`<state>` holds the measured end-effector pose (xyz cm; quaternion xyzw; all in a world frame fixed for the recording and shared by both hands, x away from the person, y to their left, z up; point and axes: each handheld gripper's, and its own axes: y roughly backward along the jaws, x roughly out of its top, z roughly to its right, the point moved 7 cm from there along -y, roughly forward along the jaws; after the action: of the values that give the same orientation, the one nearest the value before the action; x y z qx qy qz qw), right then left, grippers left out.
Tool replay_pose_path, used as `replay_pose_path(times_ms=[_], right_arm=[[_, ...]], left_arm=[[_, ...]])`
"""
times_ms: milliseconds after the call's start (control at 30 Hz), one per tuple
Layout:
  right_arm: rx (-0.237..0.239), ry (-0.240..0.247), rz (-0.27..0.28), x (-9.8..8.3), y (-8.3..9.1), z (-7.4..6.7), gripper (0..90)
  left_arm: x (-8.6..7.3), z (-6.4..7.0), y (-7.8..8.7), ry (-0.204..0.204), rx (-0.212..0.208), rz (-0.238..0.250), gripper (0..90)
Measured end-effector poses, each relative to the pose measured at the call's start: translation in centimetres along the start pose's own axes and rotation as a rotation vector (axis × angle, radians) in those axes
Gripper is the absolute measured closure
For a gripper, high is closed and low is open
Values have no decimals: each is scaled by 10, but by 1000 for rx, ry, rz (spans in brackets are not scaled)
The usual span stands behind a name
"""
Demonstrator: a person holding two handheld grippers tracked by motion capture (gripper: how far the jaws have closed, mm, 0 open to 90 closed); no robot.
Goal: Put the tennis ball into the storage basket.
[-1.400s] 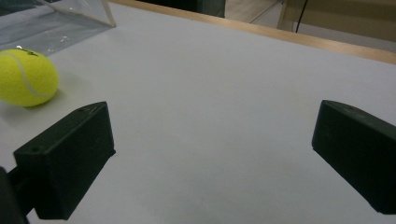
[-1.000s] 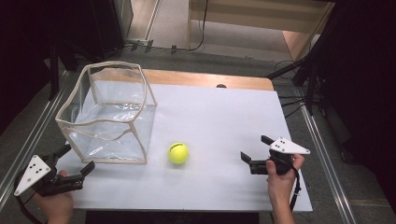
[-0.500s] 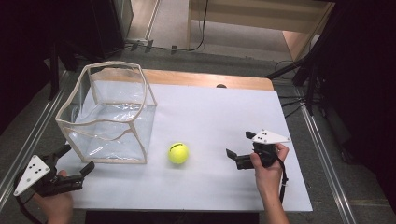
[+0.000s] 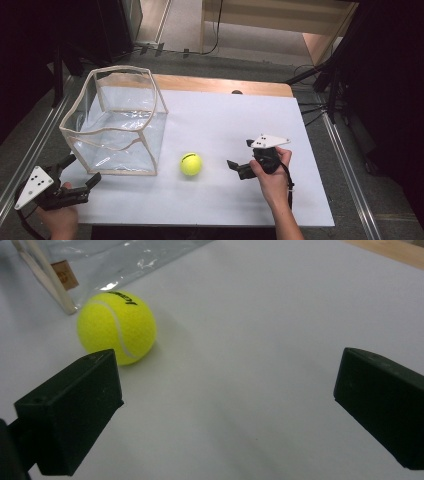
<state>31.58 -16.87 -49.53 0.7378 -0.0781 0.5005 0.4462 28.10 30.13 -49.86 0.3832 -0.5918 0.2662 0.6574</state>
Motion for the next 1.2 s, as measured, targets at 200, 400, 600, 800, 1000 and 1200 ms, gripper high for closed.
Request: replay_pose_path(times_ms=[200,400,600,800,1000,1200], right_arm=[[9,-4,-39,2,-14,-7,0],[44,18,-81,7,-30,-18,0],[87,68,-168,8,-53,-37,0],[138,81,-201,10,-71,-52,0],[171,89,-223,10,-85,-64,0],[194,112,-241,14,-95,-72,0]], left_arm=[[0,0,0,3,1,4,1],[0,0,0,0,1,2,1],[0,0,0,4,-1,3,1],[0,0,0,-4,-4,0,1],[0,0,0,-11,-4,-5,1],[0,0,0,-11,-2,-6,1]])
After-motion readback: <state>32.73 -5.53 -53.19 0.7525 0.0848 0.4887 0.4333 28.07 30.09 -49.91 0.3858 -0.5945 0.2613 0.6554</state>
